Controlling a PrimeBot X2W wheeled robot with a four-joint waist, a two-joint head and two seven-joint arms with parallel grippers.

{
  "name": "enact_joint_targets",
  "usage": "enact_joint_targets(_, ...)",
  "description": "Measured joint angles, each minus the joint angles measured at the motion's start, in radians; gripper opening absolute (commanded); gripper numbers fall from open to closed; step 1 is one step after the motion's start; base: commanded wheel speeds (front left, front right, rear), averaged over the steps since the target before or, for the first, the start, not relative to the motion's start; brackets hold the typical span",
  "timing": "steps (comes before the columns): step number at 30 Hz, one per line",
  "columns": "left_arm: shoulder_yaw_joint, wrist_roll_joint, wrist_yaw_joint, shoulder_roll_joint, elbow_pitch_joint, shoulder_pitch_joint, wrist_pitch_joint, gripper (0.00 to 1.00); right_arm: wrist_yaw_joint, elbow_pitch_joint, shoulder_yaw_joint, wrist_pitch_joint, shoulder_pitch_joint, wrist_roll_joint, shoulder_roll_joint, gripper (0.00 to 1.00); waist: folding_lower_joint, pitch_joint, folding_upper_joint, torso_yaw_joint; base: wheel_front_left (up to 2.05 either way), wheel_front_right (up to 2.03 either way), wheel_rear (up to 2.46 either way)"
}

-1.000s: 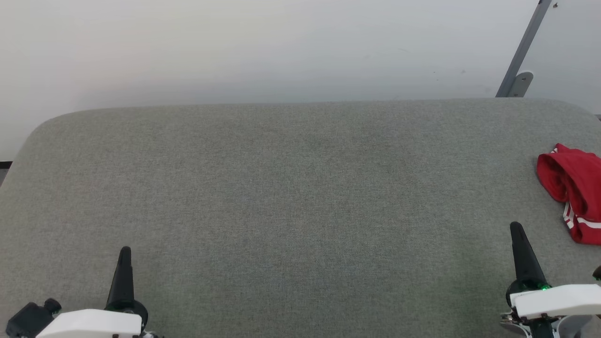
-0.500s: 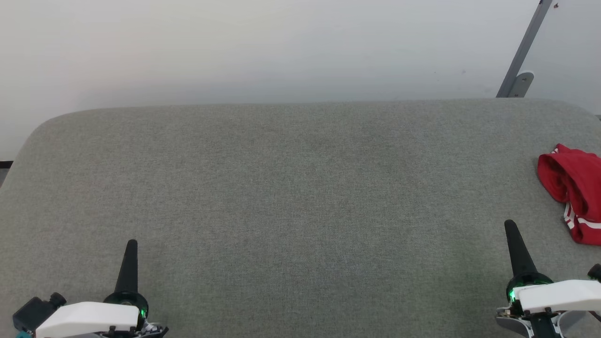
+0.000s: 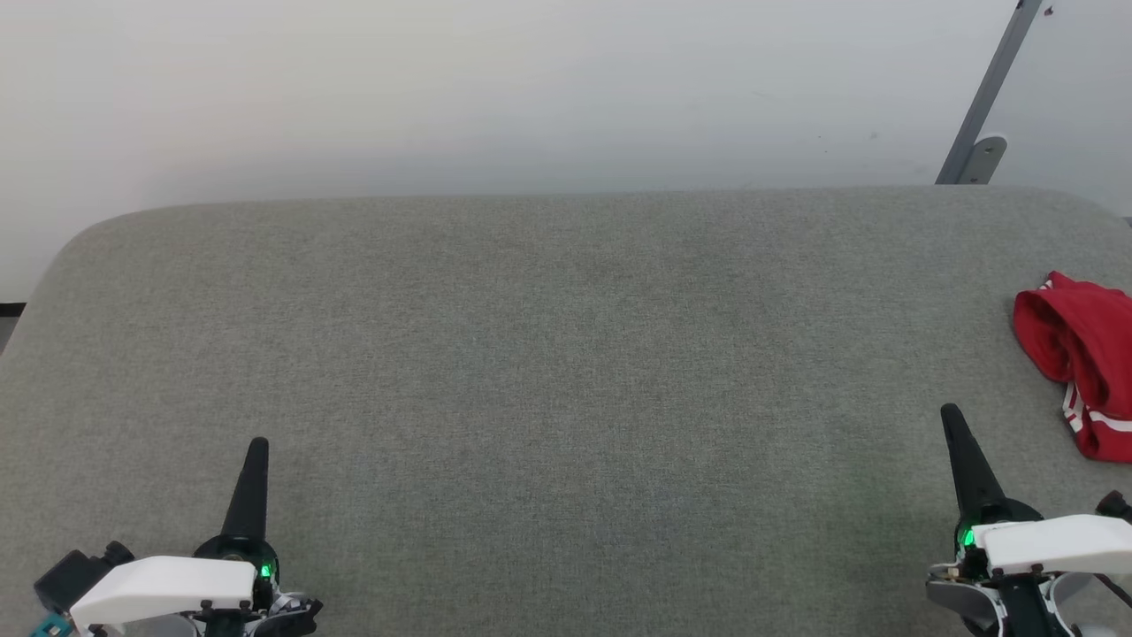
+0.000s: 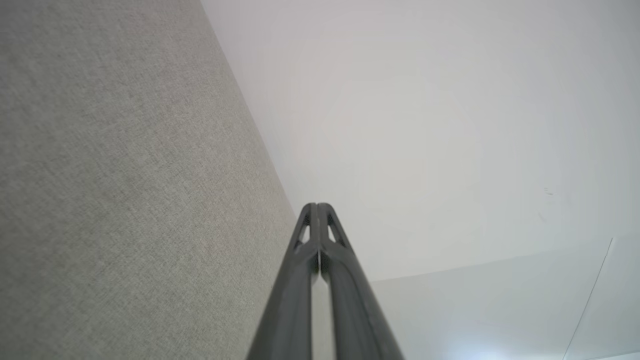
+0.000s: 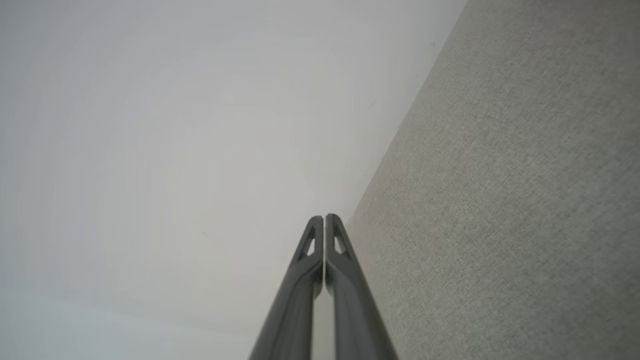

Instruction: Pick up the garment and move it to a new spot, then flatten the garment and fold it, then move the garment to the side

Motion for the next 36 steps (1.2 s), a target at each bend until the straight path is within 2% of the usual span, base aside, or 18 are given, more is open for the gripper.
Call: enact_joint_targets(36, -0.013, -0.249, 0.0, -0.003, 0.035, -0.059, 0.068, 0.0, 0.0, 0.045, -0.006, 0.076, -0.052, 0.261, 0.02, 0.0, 0.0, -0.001, 0.0, 0.003, 0.0, 0.0, 0.0)
